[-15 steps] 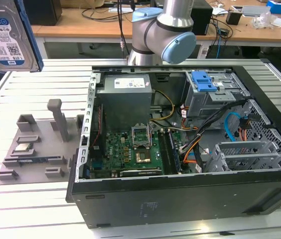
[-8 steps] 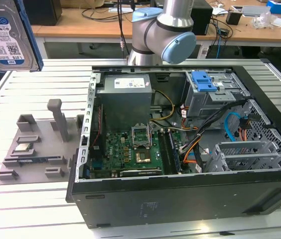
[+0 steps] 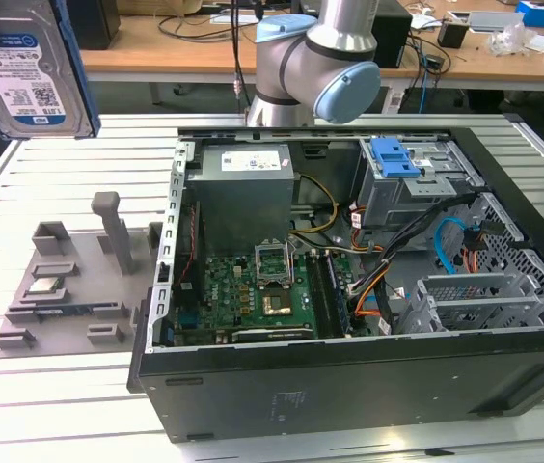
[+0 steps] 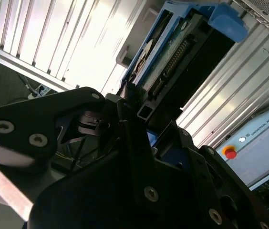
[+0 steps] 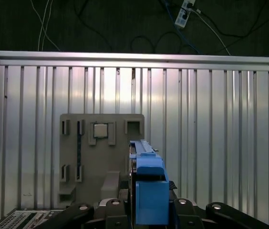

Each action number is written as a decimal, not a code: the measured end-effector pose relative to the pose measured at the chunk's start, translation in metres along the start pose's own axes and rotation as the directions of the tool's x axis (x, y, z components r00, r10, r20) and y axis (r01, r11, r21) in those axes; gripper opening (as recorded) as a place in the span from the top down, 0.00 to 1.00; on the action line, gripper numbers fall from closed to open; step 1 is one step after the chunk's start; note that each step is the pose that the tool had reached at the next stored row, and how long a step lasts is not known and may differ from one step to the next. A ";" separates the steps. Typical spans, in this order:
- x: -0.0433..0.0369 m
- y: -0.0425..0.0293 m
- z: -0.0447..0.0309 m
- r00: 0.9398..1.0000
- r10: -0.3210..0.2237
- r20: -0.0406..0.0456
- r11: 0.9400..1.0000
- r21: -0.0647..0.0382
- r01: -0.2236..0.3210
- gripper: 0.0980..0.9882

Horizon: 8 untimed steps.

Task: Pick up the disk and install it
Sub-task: 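Pick up the disk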

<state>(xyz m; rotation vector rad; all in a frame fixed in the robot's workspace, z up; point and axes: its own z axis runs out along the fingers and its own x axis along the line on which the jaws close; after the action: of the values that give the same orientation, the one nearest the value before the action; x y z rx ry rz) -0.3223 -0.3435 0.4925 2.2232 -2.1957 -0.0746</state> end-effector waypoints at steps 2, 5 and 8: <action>0.0001 -0.0086 -0.0005 1.000 0.000 0.000 1.000 0.000 0.000 0.70; 0.0002 -0.0206 -0.0009 1.000 0.000 0.000 1.000 0.000 0.000 0.70; 0.0004 -0.0334 -0.0016 1.000 0.000 0.000 1.000 0.000 0.000 0.70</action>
<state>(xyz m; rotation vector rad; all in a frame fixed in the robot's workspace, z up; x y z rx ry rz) -0.2889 -0.3435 0.4926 2.2231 -2.1956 -0.0746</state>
